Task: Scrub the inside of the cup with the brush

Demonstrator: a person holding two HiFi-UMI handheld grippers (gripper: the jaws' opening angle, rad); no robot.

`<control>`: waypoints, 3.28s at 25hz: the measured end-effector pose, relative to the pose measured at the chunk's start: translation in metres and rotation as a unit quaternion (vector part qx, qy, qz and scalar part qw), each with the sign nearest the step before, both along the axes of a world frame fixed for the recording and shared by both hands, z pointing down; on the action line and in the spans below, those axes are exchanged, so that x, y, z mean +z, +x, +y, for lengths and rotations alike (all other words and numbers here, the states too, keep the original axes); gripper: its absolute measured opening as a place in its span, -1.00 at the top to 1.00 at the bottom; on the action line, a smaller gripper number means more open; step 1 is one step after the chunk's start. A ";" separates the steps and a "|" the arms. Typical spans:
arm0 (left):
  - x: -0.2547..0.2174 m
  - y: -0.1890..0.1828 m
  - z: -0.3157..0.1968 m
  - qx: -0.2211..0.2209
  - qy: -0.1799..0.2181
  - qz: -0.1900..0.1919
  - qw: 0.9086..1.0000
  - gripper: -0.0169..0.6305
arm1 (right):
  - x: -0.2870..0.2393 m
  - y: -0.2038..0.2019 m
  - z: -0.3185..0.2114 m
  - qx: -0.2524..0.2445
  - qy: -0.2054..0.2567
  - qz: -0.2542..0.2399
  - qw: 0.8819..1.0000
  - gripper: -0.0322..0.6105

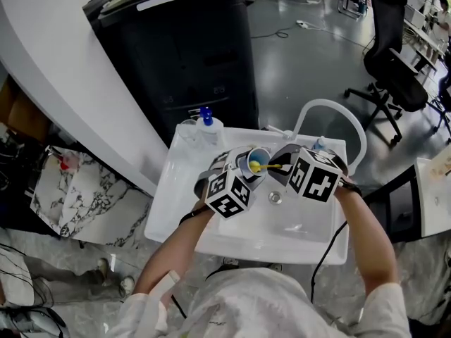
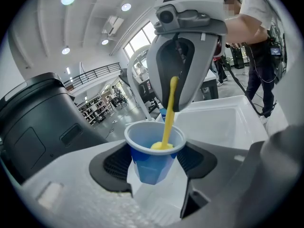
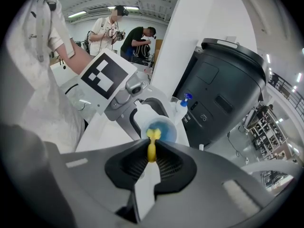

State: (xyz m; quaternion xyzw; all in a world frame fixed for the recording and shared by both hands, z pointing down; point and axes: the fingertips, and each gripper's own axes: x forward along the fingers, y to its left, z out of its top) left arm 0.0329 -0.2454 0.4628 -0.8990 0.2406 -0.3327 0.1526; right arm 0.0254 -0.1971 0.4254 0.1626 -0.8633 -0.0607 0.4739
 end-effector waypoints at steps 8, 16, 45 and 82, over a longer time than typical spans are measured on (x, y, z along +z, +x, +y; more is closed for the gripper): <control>0.000 -0.002 0.000 -0.002 0.000 0.002 1.000 0.02 | -0.004 -0.007 -0.001 -0.003 0.005 -0.012 1.000 0.79; 0.004 -0.003 0.000 -0.005 -0.002 0.001 1.000 0.02 | -0.013 -0.008 -0.005 0.002 0.014 -0.029 0.999 0.79; -0.004 -0.035 -0.027 -0.085 -0.047 0.090 0.991 0.02 | -0.051 0.018 -0.020 0.065 0.052 -0.131 0.988 0.79; -0.066 -0.075 -0.047 -0.227 -0.044 0.252 0.940 0.02 | -0.087 0.095 -0.049 0.354 0.195 -0.368 0.837 0.79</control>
